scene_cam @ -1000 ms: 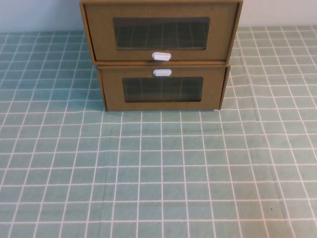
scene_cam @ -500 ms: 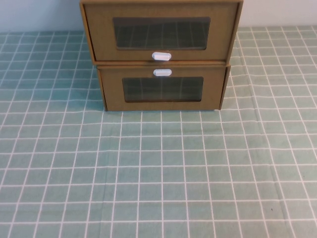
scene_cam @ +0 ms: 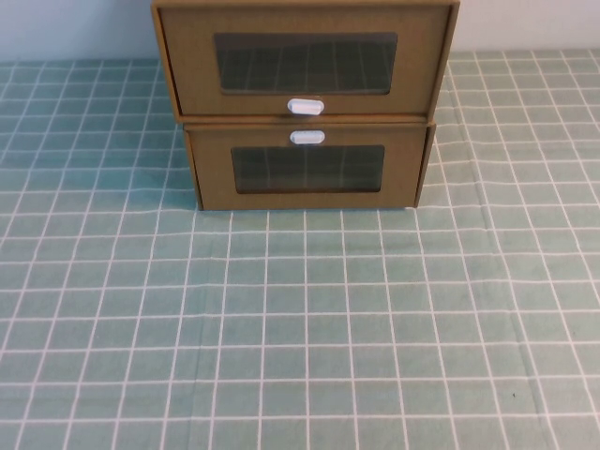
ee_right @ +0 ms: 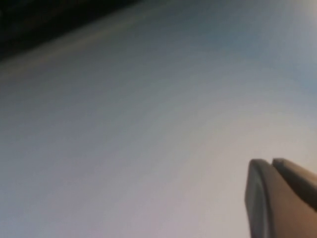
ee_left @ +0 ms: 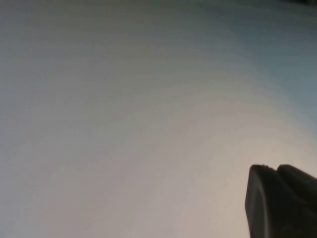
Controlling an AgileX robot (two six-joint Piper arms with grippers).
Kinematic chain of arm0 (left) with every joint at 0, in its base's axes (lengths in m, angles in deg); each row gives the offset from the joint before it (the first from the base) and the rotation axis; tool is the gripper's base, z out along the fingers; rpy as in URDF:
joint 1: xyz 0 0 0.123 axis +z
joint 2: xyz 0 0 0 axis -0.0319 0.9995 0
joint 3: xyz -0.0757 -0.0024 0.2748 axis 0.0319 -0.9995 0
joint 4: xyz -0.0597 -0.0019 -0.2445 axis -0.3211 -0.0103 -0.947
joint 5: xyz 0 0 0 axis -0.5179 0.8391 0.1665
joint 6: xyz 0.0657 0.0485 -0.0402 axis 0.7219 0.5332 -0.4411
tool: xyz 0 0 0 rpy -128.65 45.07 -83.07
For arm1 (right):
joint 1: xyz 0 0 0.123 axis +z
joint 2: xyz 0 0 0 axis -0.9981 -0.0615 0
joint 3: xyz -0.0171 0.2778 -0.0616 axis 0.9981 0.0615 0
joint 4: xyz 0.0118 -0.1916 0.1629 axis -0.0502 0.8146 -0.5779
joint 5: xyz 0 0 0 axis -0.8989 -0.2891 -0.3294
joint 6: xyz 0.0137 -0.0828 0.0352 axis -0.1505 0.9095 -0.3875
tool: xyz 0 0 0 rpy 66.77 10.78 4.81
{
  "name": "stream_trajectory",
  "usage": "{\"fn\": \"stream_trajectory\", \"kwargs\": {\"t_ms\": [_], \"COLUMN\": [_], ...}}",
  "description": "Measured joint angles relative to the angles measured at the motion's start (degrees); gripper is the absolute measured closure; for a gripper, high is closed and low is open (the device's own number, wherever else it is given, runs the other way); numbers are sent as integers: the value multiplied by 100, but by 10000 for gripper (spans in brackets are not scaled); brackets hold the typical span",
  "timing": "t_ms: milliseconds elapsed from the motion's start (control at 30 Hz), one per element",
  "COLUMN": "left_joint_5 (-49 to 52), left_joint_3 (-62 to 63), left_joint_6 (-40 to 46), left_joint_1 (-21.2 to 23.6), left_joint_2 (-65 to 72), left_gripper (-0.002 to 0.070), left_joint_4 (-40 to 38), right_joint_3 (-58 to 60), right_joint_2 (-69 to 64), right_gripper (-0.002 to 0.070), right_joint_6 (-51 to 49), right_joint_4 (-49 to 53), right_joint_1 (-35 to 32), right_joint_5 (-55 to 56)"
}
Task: Open the shoe box
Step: 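Pull the top drawer of the cardboard box fully open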
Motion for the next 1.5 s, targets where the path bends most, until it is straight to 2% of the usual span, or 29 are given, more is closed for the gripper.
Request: {"fn": "stream_trajectory", "kwargs": {"t_ms": [233,333,433,533,767,867,967,1133,1200,1267,1333,1500], "left_joint_5": [2927,3260,3136,2977,2757,2757,2927,3632,3933,4257,4752,6006], "left_joint_3": [1987,2276,2290,2305,2354,2582,3023,4136,4542,4950,5398,6352], "left_joint_6": [-591,-674,-844,-1275,-1728,-1728,-1653,-1084,-610,158,1141,3409], "left_joint_1": [0,0,0,0,0,0,0,-60,-179,-332,-501,-619], "left_joint_2": [2110,2742,3227,3656,4738,5267,5772,6543,6808,7023,7246,7819], "left_gripper": [678,679,678,678,678,678,679,679,679,678,678,678], "left_joint_4": [-31,-36,-46,-44,-12,200,352,417,381,172,-325,-2282], "right_joint_3": [-948,-962,-962,-962,-962,-972,-994,-1252,-1452,-1618,-1718,-1828], "right_joint_2": [-1407,-1897,-2301,-2630,-3559,-3949,-4453,-5792,-6386,-6816,-7140,-7626], "right_gripper": [689,689,689,689,689,689,689,689,689,689,689,689], "right_joint_6": [149,193,230,230,-56,-103,-117,-12,401,867,1344,2557], "right_joint_4": [407,945,1196,1262,1283,1961,2864,3394,3232,2816,2361,1665], "right_joint_1": [0,0,0,0,0,0,0,0,0,50,203,1094], "right_joint_5": [-2735,-3249,-3174,-2647,-596,-557,-1241,-3538,-4301,-4592,-4594,-4270]}}
